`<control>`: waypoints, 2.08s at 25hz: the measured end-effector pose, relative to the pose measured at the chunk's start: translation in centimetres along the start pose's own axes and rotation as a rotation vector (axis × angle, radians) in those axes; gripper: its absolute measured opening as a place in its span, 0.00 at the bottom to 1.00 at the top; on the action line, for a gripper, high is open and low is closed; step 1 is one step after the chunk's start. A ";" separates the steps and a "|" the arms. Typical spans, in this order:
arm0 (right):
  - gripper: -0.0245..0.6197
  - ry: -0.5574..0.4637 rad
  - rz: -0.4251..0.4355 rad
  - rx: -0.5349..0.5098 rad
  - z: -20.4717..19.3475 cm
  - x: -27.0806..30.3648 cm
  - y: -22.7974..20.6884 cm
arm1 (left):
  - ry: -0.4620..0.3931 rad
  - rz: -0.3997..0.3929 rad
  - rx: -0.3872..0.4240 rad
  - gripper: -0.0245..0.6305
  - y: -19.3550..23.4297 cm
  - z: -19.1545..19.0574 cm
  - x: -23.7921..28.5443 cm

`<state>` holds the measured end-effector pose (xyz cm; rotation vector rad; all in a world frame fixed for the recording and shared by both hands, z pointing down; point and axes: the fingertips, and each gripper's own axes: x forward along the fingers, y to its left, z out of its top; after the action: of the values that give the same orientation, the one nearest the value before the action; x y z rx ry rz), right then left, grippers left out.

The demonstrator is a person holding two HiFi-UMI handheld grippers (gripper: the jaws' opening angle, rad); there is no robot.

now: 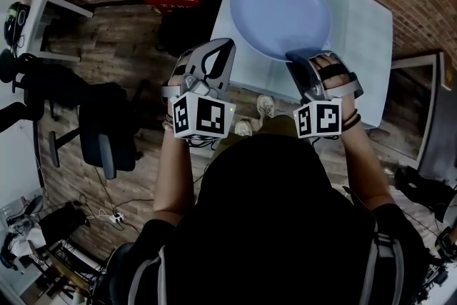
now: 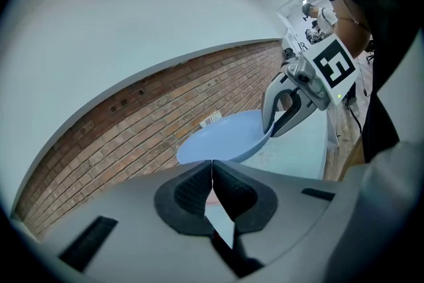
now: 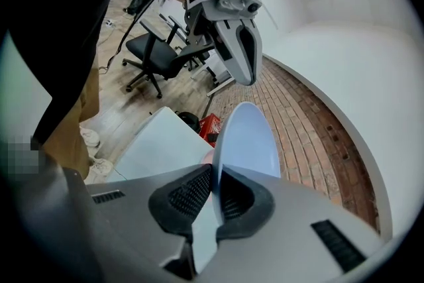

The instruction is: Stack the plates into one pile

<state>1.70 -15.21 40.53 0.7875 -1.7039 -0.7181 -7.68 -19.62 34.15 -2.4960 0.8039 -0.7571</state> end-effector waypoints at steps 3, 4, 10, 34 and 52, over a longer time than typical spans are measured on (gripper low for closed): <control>0.11 -0.010 0.026 -0.012 -1.0 3.1 -0.1 | 0.023 0.016 -0.014 0.07 0.3 -0.4 0.4; 0.11 -0.011 0.039 -0.016 -1.4 4.2 -0.1 | 0.031 0.020 -0.019 0.07 0.5 -0.5 0.5; 0.11 0.007 0.147 -0.013 -4.4 11.5 0.9 | 0.092 0.057 -0.053 0.07 1.5 -1.7 1.3; 0.11 0.025 0.395 -0.022 -10.7 26.2 4.9 | 0.313 0.166 -0.153 0.07 4.1 -6.2 3.5; 0.25 0.042 0.521 0.070 -10.8 27.7 6.9 | 0.324 0.166 -0.160 0.07 4.4 -7.1 3.8</control>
<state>5.40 -33.98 64.31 0.3710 -1.7987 -0.2813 -11.13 -26.81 38.65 -2.4350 1.2109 -1.0913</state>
